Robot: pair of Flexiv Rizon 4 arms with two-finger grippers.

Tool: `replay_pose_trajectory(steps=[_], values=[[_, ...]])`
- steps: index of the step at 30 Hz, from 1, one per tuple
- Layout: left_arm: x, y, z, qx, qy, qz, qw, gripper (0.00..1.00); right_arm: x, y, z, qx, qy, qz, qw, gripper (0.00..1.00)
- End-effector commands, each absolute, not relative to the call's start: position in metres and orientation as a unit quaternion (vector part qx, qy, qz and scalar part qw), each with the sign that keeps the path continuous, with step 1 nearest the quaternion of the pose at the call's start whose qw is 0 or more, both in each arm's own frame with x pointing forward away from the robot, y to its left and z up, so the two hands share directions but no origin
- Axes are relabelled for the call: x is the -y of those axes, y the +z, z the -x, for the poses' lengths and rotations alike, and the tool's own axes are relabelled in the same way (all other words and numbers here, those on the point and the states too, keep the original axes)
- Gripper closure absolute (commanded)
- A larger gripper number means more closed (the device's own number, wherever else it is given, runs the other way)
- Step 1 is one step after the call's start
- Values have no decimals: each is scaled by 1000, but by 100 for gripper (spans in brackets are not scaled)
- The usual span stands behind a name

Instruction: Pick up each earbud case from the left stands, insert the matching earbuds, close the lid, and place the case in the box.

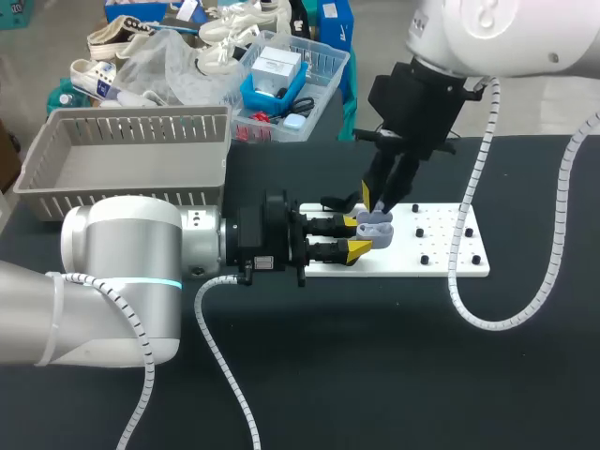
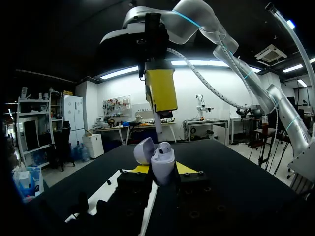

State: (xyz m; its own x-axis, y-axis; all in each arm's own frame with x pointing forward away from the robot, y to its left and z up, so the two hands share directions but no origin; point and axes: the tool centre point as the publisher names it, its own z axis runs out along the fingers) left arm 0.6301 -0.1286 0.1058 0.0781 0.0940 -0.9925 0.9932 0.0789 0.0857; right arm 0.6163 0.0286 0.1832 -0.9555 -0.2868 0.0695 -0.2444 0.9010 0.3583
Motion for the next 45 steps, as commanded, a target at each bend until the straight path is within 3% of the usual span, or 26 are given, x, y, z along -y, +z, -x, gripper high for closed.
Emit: replay_pose_trajectory(steps=[1, 15, 45], values=[[129, 105, -629, -522, -433, -520, 519, 100, -28, 183, -614, 973, -176, -135, 58, 100], [129, 105, -629, -522, -433, -520, 519, 100, -20, 199, -601, 943, -153, -295, 29, 100], [129, 105, -629, -522, -433, -520, 519, 100, -30, 178, -608, 958, -145, -242, 56, 100]])
